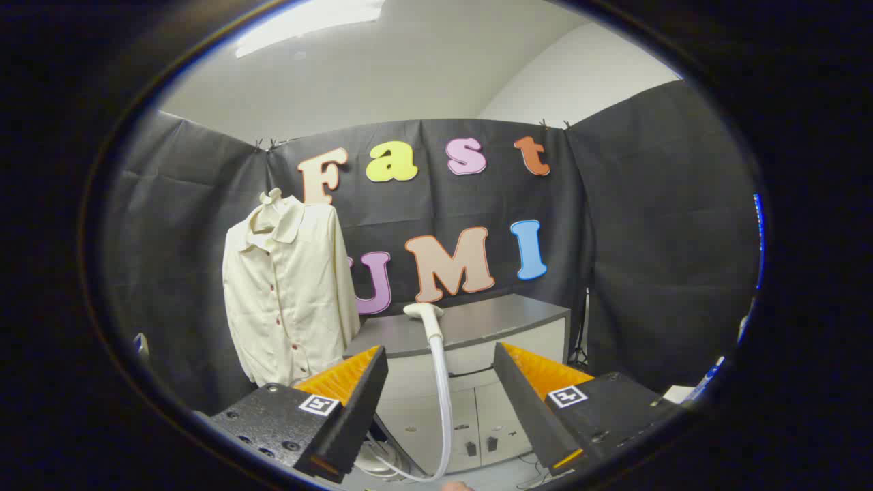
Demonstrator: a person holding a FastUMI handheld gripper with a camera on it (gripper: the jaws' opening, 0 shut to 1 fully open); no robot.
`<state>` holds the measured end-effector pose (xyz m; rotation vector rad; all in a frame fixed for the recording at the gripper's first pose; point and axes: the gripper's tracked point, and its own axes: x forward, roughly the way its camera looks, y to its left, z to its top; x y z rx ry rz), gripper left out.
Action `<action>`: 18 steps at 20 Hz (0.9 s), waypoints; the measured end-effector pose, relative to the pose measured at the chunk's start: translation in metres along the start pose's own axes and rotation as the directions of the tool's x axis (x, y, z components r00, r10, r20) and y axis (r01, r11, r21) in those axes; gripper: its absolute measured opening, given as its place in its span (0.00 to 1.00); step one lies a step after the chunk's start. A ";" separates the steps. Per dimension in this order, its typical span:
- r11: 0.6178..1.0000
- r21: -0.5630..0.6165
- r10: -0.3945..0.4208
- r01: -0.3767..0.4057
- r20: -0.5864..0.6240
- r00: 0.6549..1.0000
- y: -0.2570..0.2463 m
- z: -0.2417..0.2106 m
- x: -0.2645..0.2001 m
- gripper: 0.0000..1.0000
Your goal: Iron the clothes twice with a garment steamer, once on the left side and once on the right side.
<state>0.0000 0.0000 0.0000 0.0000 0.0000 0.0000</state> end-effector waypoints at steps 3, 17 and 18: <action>1.000 -0.015 0.015 -0.015 0.004 1.000 -0.002 0.000 -0.002 0.95; 0.997 0.007 0.083 -0.082 -0.039 0.996 0.009 -0.006 0.030 0.96; 0.996 0.010 0.086 -0.086 -0.043 0.995 0.010 -0.005 0.036 0.96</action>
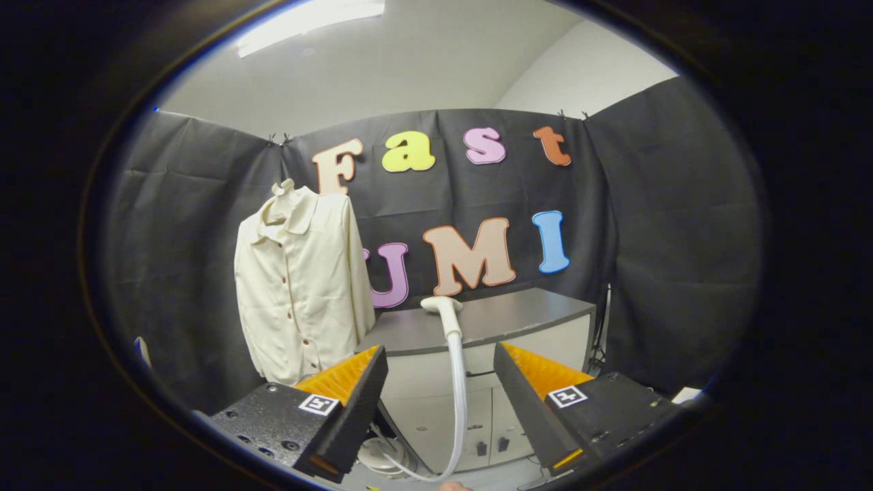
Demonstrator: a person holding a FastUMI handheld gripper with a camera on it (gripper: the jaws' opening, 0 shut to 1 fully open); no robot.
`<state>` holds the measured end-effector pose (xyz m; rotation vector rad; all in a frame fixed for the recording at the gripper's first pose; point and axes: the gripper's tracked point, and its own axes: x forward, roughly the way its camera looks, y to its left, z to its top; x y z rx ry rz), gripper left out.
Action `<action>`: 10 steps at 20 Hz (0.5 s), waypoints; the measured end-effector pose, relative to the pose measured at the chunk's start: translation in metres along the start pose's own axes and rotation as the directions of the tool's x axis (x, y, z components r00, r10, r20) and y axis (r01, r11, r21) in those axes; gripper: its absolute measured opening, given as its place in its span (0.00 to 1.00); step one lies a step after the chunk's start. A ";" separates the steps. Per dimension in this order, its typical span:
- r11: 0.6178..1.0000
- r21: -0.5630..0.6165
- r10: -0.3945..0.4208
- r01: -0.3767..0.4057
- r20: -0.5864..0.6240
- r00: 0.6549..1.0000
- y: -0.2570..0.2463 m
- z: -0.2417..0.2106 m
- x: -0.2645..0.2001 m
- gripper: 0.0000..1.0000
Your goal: Iron the clothes twice with a garment steamer, once on the left side and once on the right side.
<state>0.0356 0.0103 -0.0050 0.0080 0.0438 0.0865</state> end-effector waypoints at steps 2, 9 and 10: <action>1.000 0.010 0.002 -0.002 -0.008 1.000 0.000 0.002 0.013 0.96; 1.000 0.000 -0.002 0.002 -0.082 0.997 0.002 0.028 0.087 0.96; 1.000 -0.004 -0.003 0.002 -0.087 0.996 0.002 0.035 0.099 0.96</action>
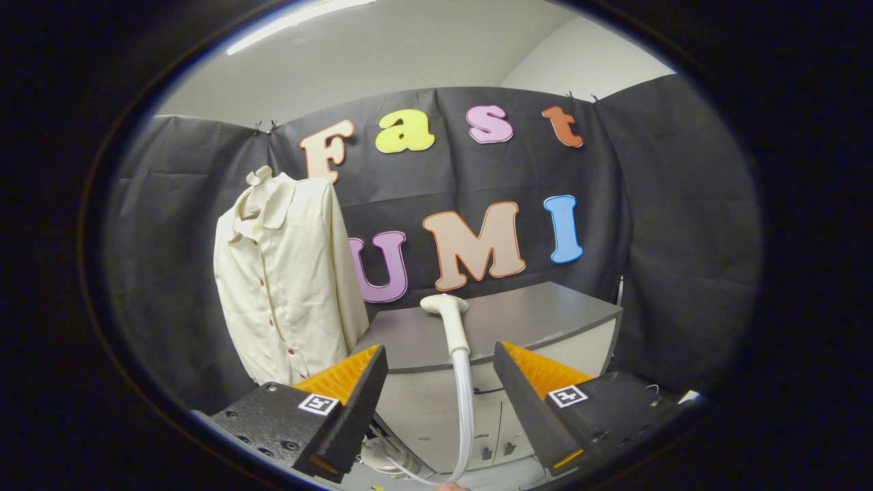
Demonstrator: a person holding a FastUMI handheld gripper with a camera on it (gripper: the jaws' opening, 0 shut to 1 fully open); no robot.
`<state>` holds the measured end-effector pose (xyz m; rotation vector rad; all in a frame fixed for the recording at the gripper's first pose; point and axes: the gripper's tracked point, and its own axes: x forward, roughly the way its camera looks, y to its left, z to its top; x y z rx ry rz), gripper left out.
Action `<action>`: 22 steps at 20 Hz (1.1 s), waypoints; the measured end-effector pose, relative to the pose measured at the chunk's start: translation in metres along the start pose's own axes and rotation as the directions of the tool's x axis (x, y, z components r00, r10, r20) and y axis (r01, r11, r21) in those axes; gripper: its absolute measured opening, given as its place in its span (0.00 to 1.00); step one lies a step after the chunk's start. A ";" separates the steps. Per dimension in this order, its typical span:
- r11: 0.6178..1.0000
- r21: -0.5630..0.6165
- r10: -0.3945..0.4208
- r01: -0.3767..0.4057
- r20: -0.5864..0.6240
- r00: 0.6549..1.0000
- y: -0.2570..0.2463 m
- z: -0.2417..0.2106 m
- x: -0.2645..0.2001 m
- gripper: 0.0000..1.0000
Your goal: Iron the clothes twice with a garment steamer, once on the left side and once on the right side.
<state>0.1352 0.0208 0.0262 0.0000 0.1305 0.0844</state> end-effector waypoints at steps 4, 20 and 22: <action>1.000 0.000 0.021 -0.021 -0.019 1.000 0.008 0.027 0.055 0.96; 1.000 0.024 -0.001 0.011 -0.384 0.923 0.011 0.029 0.260 0.97; 1.000 -0.013 -0.019 0.015 -0.443 0.896 0.005 0.017 0.268 0.96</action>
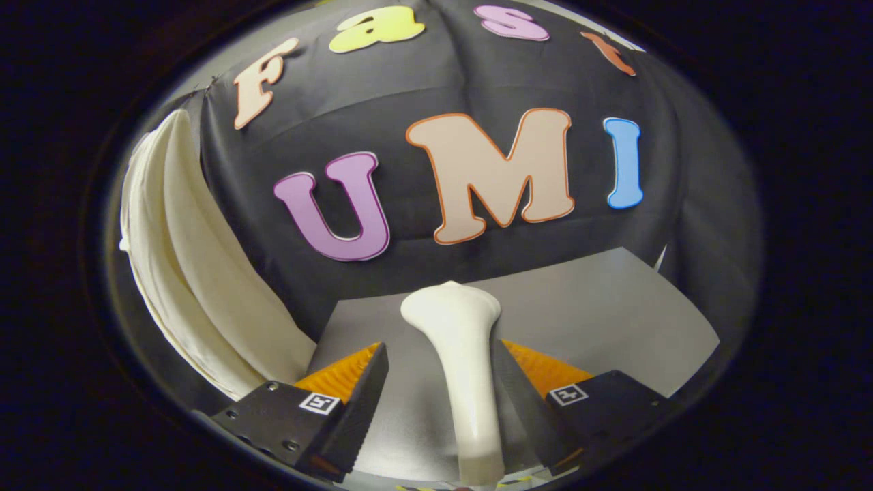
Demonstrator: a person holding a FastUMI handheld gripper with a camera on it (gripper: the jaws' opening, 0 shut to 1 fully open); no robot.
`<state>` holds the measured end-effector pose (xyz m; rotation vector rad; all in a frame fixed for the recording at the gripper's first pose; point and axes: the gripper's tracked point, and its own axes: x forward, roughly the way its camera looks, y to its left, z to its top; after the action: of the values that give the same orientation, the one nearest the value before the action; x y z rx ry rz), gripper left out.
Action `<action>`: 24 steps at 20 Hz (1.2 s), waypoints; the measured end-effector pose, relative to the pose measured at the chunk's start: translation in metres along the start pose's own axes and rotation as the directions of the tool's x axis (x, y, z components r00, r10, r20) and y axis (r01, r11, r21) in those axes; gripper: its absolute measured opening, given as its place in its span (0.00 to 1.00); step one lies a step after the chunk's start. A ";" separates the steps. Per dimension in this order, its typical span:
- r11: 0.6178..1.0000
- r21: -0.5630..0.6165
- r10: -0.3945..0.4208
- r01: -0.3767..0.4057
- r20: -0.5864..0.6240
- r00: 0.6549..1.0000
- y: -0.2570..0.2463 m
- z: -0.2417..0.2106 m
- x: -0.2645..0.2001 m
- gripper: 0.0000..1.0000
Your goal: Iron the clothes twice with a garment steamer, once on the left side and once on the right side.
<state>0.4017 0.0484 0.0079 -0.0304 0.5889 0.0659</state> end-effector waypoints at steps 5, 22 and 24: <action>0.999 -0.020 -0.029 0.027 -0.124 0.992 -0.009 0.001 0.027 0.91; 0.995 0.033 0.098 -0.096 -0.077 0.992 -0.014 0.002 0.015 0.44; 0.994 0.040 0.108 -0.106 -0.031 0.994 -0.016 -0.006 -0.001 0.41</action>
<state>0.3987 0.0321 0.0036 0.0371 0.6245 0.1586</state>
